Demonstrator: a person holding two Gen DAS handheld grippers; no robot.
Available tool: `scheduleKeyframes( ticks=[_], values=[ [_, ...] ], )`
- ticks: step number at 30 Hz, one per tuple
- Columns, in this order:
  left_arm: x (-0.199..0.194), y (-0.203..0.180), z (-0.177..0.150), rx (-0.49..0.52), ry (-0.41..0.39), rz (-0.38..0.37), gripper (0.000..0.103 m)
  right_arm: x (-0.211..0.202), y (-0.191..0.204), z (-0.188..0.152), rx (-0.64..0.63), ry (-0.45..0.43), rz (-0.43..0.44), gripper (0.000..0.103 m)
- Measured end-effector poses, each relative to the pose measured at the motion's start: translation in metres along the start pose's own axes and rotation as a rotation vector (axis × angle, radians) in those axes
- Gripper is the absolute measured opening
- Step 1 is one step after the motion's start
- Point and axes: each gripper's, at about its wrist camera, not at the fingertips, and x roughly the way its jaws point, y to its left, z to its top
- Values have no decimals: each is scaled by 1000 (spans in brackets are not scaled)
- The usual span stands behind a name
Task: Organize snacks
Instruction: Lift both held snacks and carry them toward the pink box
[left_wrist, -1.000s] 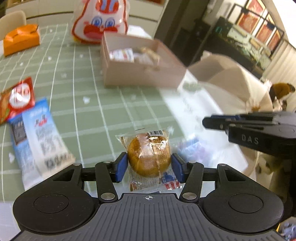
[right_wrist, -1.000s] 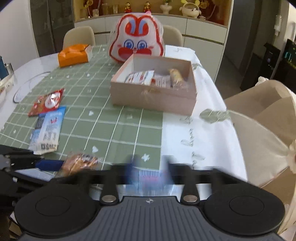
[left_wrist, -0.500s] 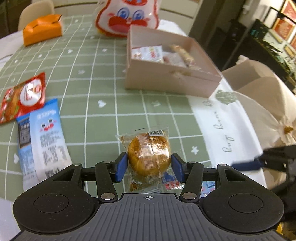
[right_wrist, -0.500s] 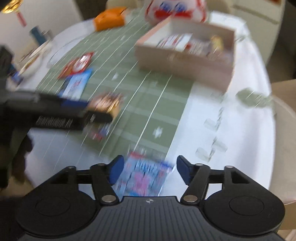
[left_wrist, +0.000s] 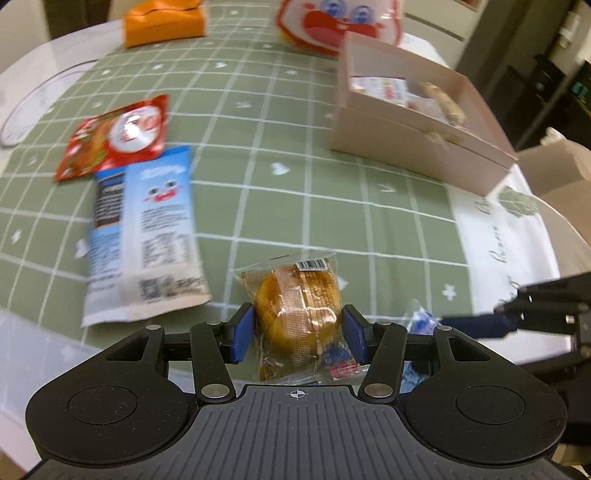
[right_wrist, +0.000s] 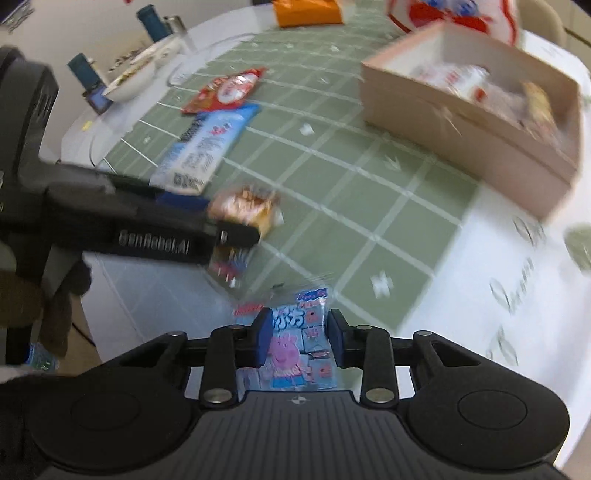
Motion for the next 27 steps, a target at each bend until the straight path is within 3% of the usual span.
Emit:
scheduleKeyframes(
  ticks=[6, 7, 9, 12, 17, 21, 27],
  values=[
    [-7, 17, -6, -124, -11, 81, 57, 18, 8, 19, -104, 4, 36, 33],
    [-8, 19, -8, -150, -18, 92, 57, 19, 12, 19, -141, 11, 46, 36],
    [-10, 22, -12, -206, -28, 105, 57, 19, 16, 19, -229, 23, 76, 53],
    [-12, 23, -19, -258, -35, 122, 57, 18, 18, 16, -327, 46, 108, 60],
    [-14, 20, -21, -284, -31, 138, 57, 12, 12, 4, -422, 80, 147, 68],
    [-13, 17, -19, -277, -25, 143, 57, 6, 5, -6, -426, 41, 145, 68],
    [-7, 4, -13, -207, -9, 106, 57, 2, 0, -14, -426, -19, 63, 69]
  ],
)
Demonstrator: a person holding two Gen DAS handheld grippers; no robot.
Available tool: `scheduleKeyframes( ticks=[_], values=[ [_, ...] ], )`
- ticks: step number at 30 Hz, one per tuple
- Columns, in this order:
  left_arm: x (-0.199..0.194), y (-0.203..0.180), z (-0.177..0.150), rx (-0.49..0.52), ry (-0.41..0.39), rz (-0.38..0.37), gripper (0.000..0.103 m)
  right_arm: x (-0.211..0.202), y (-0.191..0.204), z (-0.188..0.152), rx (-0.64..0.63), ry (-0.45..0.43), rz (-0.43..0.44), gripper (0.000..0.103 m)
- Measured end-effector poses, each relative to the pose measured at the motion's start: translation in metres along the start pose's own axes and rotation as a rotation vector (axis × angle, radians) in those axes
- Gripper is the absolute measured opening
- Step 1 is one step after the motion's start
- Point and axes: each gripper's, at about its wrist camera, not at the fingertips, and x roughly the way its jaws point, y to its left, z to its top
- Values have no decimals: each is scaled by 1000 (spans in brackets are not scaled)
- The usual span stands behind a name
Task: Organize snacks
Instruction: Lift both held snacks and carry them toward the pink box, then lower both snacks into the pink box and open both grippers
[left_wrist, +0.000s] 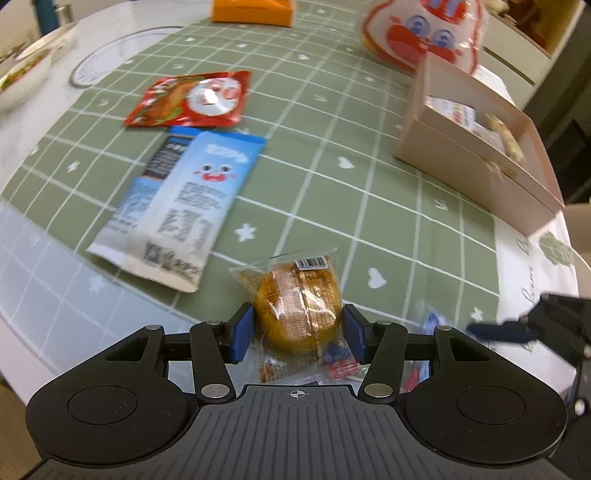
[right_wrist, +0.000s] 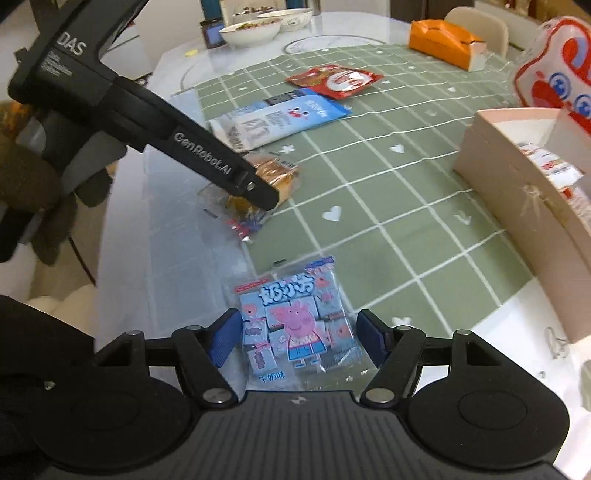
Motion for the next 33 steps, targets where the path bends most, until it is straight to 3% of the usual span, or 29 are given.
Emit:
scheduleKeyframes(
  ticks=[6, 20, 24, 27, 33],
  values=[
    [3, -14, -1, 84, 16, -53, 57, -1, -24, 1, 195, -43, -129, 69],
    [5, -20, 1, 197, 38, -148, 56, 0, -32, -10, 526, -172, -243, 70],
    [5, -18, 1, 219, 40, -163, 56, 2, -29, -10, 519, -160, -342, 69],
    [5, -18, 1, 253, 41, -168, 56, 0, -26, -11, 517, -159, -351, 62],
    [11, -22, 7, 296, 37, -190, 57, -3, -19, -8, 476, -137, -376, 60]
  ],
)
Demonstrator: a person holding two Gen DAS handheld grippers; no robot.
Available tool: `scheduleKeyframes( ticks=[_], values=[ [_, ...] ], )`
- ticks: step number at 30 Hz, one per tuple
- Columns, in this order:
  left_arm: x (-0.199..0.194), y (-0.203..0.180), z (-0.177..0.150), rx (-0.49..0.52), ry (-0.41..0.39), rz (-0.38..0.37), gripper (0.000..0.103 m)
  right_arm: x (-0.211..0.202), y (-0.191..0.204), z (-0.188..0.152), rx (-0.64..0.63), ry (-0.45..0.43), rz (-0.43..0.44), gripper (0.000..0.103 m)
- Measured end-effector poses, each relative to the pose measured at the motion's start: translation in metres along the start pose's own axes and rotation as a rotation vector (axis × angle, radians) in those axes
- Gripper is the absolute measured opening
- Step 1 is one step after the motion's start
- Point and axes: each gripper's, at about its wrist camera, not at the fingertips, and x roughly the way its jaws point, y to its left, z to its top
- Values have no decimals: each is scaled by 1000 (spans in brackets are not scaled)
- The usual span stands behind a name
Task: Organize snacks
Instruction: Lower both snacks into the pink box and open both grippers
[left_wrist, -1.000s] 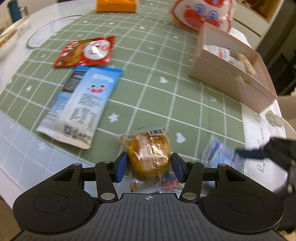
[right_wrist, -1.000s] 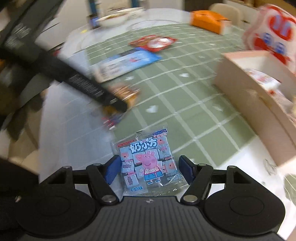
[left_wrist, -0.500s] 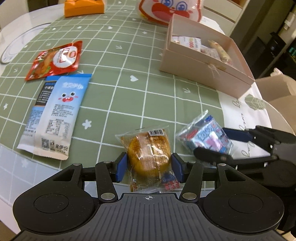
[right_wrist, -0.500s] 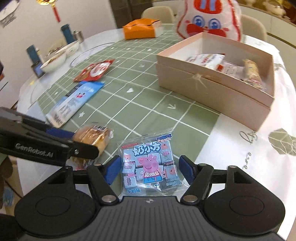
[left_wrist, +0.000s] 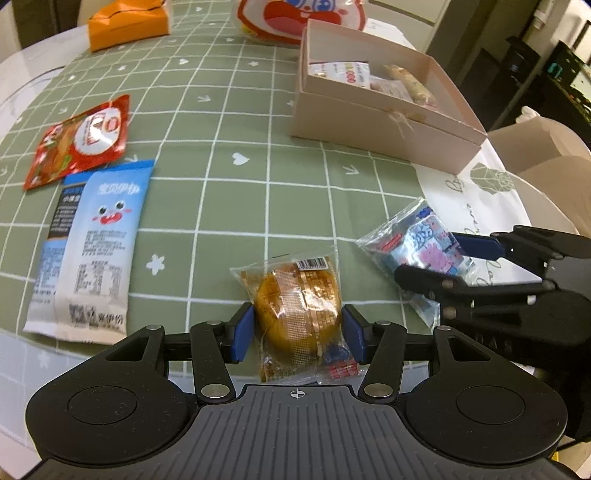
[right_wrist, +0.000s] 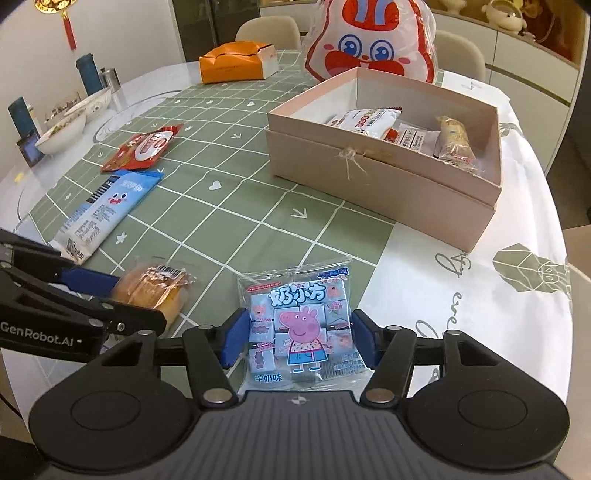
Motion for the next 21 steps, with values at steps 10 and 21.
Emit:
scheduleKeyframes(
  ticks=[10, 21],
  values=[
    [-10, 1, 43, -44, -106, -133, 56, -19, -14, 24, 20, -7, 20, 59],
    [28, -39, 233, -10, -261, -265, 57, 5, -107, 142, 126, -144, -103, 61]
  ],
)
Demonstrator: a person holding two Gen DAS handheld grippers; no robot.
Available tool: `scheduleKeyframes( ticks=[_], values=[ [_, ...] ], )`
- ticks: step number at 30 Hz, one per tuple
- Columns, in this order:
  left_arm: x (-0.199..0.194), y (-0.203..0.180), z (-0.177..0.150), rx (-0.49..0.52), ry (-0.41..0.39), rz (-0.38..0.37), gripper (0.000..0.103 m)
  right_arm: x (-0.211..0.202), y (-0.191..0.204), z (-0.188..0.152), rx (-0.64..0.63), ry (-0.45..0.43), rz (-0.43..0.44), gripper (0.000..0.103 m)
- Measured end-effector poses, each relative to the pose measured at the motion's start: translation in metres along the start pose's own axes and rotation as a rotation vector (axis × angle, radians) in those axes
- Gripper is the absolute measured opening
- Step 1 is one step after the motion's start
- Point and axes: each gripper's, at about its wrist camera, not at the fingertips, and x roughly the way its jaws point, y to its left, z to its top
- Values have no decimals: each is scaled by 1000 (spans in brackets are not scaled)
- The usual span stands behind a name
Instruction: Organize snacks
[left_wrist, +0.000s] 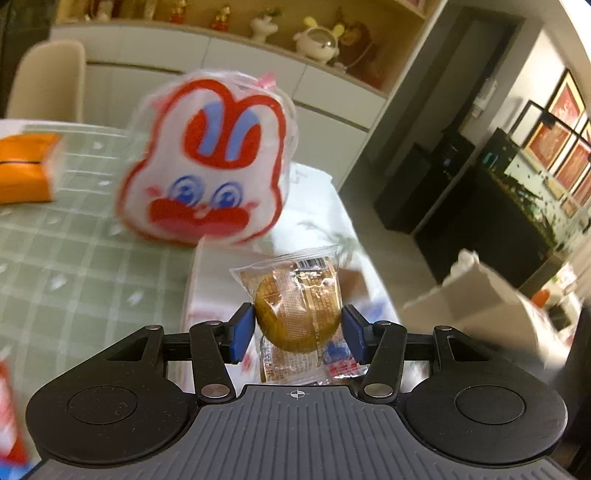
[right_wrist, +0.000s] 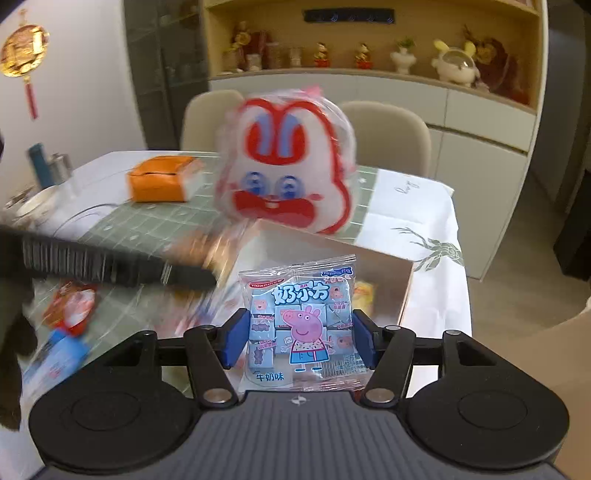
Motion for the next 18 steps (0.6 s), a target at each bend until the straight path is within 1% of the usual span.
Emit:
scheduleKeyframes(
  ticks=[1, 2, 3, 4, 5, 6, 7, 9, 11, 12, 15, 17, 18],
  values=[
    [21, 1, 8, -5, 55, 8, 57, 11, -3, 0, 14, 35, -3, 61],
    [37, 3, 11, -11, 92, 25, 56, 18, -4, -3, 13, 58, 1, 61],
    [46, 5, 11, -20, 98, 47, 55, 18, -3, -8, 3, 61, 1, 61],
    [49, 6, 9, -34, 84, 57, 55, 16, -1, -12, -15, 55, -1, 61],
    [47, 8, 7, -55, 64, 46, 55, 12, 3, -18, -41, 43, -2, 63],
    [42, 12, 4, -77, 47, 31, 55, 8, 7, -24, -72, 34, -2, 68],
    [34, 16, 0, -91, 28, 20, 55, 6, 11, -28, -95, 32, -5, 70],
    [18, 22, -6, -60, 8, 46, 55, 4, 18, -34, -129, 40, -8, 70],
    [-4, 30, -17, 11, -12, 127, 55, -2, 25, -38, -126, 25, -12, 69],
    [-17, 37, -23, 30, -22, 162, 55, -7, 30, -40, -119, 16, -3, 70],
    [-59, 67, -37, 9, -43, 201, 55, -14, 49, -38, -88, 7, 61, 70],
    [-86, 93, -51, -13, -30, 252, 55, -17, 71, -42, -99, -4, 85, 71],
    [-95, 105, -60, -16, -11, 283, 55, -17, 84, -45, -110, 3, 94, 73]
  ],
)
